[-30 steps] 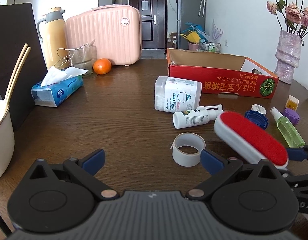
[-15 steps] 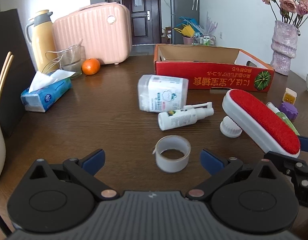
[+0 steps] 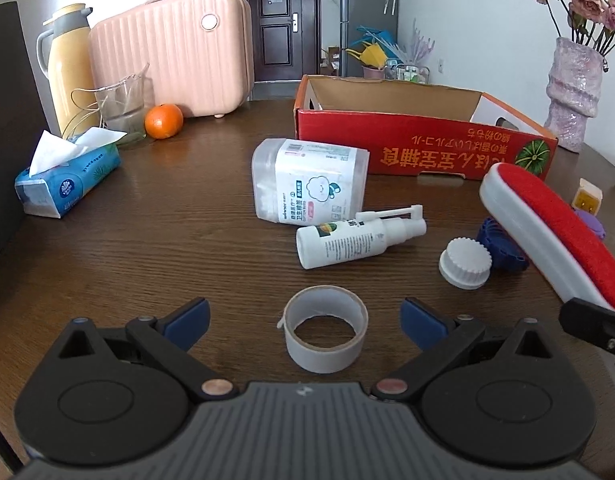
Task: Organize rigid objects
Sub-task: 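Lift the lint brush with the right tool while the left tool grasps the white tape roll, then carry the lint brush and tape roll over the red cardboard box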
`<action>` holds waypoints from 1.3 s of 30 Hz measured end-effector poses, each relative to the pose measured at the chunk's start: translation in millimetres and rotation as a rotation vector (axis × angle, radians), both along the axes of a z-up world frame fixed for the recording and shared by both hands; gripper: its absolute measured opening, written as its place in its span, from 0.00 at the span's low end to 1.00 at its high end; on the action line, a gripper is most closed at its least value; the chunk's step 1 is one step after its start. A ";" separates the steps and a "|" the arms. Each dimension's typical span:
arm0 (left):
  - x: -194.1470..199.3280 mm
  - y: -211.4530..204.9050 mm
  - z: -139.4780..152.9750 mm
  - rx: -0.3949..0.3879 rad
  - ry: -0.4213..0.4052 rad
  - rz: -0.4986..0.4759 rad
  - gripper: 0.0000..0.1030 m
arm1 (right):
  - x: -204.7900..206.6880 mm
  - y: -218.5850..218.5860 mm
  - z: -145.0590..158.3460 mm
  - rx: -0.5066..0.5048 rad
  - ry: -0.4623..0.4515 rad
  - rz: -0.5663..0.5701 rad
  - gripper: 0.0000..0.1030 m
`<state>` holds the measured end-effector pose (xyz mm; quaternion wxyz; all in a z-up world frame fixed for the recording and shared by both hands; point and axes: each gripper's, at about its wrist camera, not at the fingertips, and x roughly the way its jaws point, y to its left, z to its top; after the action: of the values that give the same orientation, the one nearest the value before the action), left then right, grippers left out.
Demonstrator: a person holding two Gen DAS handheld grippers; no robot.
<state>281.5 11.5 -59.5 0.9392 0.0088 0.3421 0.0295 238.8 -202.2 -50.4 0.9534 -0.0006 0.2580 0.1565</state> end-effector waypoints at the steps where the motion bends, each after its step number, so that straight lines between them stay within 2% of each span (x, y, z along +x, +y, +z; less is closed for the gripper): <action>1: 0.2 -0.5 -0.8 0.002 0.001 -0.006 1.00 | 0.3 -0.1 -0.3 0.000 0.000 -0.004 0.53; 5: -1.8 -3.7 -1.1 0.017 -0.008 -0.011 1.00 | 1.7 -0.6 -1.1 -0.002 0.002 -0.017 0.53; 7: -2.7 -3.9 -0.8 0.012 -0.015 -0.013 0.94 | 1.5 0.1 -0.8 -0.006 0.000 -0.016 0.53; 10: -2.5 -4.4 -2.7 -0.002 -0.003 -0.035 0.62 | 0.7 0.4 -0.4 -0.007 -0.003 -0.019 0.53; 11: -1.8 -3.5 -3.8 -0.018 0.010 -0.049 0.42 | 0.6 0.5 -0.2 -0.006 -0.003 -0.019 0.53; 13: -2.2 -2.1 -4.9 -0.040 0.017 -0.059 0.42 | -0.1 0.6 0.0 -0.007 -0.007 -0.022 0.53; 27: -38.9 -3.2 18.1 -0.013 -0.138 -0.047 0.42 | -5.6 -1.3 3.2 -0.001 -0.024 -0.024 0.53; 39: -59.2 -17.4 38.6 -0.008 -0.208 -0.085 0.42 | -18.7 -6.0 13.3 0.015 -0.053 -0.028 0.53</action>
<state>222.3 -5.9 -20.9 0.9700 0.0167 0.2424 -0.0110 220.1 -208.3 -37.1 0.9620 0.0059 0.2313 0.1449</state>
